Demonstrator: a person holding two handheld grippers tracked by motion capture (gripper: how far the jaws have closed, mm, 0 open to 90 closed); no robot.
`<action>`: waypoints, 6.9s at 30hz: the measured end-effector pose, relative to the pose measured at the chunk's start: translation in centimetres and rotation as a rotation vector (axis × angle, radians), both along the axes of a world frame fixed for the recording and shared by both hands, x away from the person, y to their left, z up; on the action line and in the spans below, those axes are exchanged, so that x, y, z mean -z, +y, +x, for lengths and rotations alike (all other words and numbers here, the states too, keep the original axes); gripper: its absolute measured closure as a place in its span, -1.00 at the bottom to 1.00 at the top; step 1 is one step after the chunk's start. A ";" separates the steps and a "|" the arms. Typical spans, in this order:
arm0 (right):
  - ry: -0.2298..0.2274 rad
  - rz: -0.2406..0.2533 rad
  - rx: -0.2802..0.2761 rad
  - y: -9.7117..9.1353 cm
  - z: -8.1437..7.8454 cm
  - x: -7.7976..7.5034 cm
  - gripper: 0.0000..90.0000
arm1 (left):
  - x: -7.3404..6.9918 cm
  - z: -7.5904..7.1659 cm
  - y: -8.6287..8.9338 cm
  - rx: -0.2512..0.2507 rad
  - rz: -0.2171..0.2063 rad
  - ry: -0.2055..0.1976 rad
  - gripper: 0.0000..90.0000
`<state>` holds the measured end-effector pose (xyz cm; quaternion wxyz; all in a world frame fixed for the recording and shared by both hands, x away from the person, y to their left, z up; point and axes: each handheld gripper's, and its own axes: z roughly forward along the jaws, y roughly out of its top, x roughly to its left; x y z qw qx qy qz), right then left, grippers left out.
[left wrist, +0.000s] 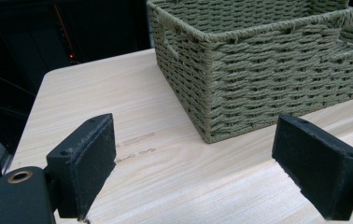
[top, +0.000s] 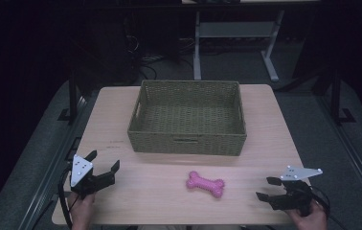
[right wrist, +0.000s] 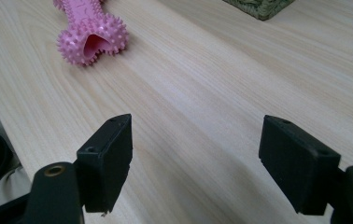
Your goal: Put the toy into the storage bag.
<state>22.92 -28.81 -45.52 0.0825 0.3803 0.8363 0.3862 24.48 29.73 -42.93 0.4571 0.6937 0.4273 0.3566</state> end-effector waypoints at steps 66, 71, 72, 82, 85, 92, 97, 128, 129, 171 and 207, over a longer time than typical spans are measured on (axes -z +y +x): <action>0.056 -0.164 -0.282 8.8 5.7 -5.2 -0.51 | 0.0 -0.1 0.1 0.001 0.004 -0.007 -0.71; 0.050 -0.177 -0.302 9.7 6.0 -5.5 -0.51 | 0.0 -0.1 0.2 0.002 0.002 -0.008 -0.71; 0.050 -0.177 -0.302 9.7 6.0 -5.5 -0.51 | 0.0 -0.1 0.2 0.002 0.001 -0.008 -0.71; 0.040 -0.201 -0.357 11.8 6.6 -5.7 -0.51 | 0.0 0.0 0.3 0.001 0.000 -0.009 -0.71; 0.039 -0.208 -0.376 12.5 6.7 -5.7 -0.51 | 0.0 -0.1 0.3 -0.001 -0.001 -0.012 -0.71; 0.046 -0.227 -0.407 13.8 7.0 -5.4 -0.50 | 0.0 -0.1 0.3 0.001 -0.003 -0.012 -0.71; 0.058 -0.236 -0.425 14.9 7.1 -5.0 -0.49 | 0.0 -0.1 0.3 0.000 -0.006 -0.013 -0.71; 0.106 -0.315 -0.506 18.7 7.3 -2.7 -0.12 | -0.1 -0.1 0.4 0.000 -0.009 -0.012 -0.71; 0.106 -0.320 -0.507 18.7 7.3 -2.7 -0.10 | -0.1 -0.1 0.4 0.001 -0.009 -0.012 -0.71; 0.193 -0.302 -0.566 18.6 8.2 -2.5 0.29 | -0.1 0.0 0.6 0.001 -0.012 -0.007 -0.71; 0.188 -0.207 -0.606 17.4 11.7 -8.2 0.28 | 0.0 0.1 0.5 0.002 -0.013 -0.007 -0.71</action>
